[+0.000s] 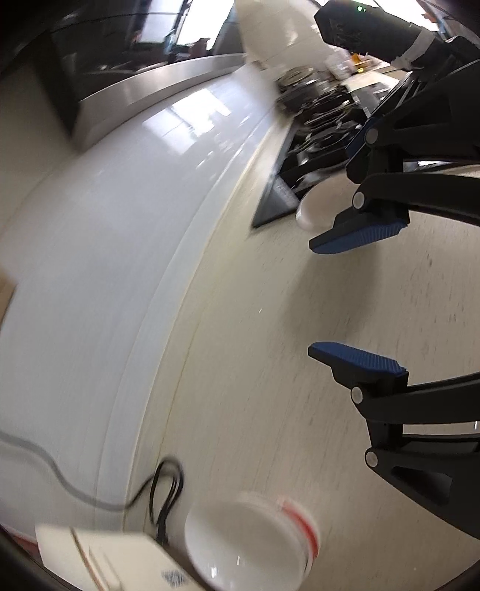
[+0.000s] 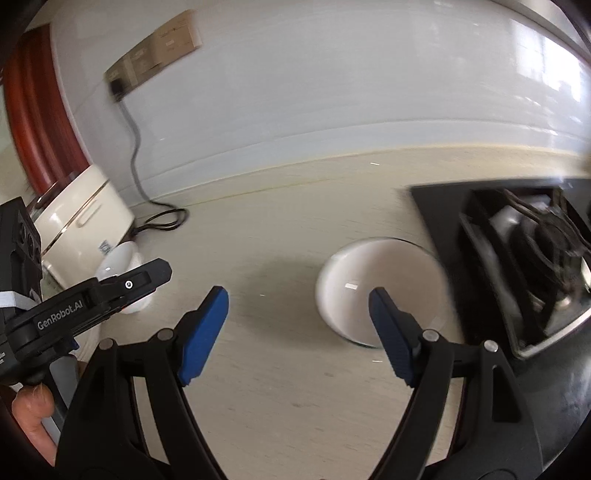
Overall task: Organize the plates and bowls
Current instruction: 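Move both grippers to the green-rimmed white bowl beside the stove, then close both grippers on the rim of the green-rimmed bowl and lift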
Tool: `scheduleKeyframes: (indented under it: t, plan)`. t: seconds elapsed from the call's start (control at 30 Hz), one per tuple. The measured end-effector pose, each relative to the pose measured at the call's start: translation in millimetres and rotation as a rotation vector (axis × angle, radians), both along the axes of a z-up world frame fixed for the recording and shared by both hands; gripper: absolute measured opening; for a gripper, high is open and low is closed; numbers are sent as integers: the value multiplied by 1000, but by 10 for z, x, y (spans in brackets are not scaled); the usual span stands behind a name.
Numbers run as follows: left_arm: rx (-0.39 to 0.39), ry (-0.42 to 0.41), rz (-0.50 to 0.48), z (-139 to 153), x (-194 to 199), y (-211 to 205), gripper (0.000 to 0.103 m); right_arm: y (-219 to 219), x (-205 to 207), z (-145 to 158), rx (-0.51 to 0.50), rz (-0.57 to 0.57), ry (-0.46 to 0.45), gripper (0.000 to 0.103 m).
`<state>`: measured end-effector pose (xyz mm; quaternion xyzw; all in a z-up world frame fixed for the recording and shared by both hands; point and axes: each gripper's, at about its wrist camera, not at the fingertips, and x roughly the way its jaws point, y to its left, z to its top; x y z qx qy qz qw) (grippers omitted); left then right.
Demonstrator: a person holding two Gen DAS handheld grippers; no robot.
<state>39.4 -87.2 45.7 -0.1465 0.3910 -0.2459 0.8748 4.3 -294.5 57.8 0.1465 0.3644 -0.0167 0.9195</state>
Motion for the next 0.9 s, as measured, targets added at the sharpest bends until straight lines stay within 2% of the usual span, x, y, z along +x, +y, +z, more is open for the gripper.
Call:
scheduleKeyframes:
  t: [0.13, 0.33, 0.6, 0.8, 0.9]
  plan:
    - [-8, 27, -72, -75, -22, -356, 51, -340, -158, -82, 31, -70, 2, 81]
    - [-5, 73, -115, -178, 42, -713, 51, -720, -267, -230, 75, -120, 15, 81]
    - [19, 130, -114, -380, 159, -984, 50, -851, -136, -352, 110, -90, 35, 80]
    - [34, 146, -105, -428, 208, -1063, 47, -833, -6, -456, 114, -76, 50, 68]
    - [37, 160, -101, -473, 237, -1084, 44, -791, 46, -509, 106, -62, 60, 66]
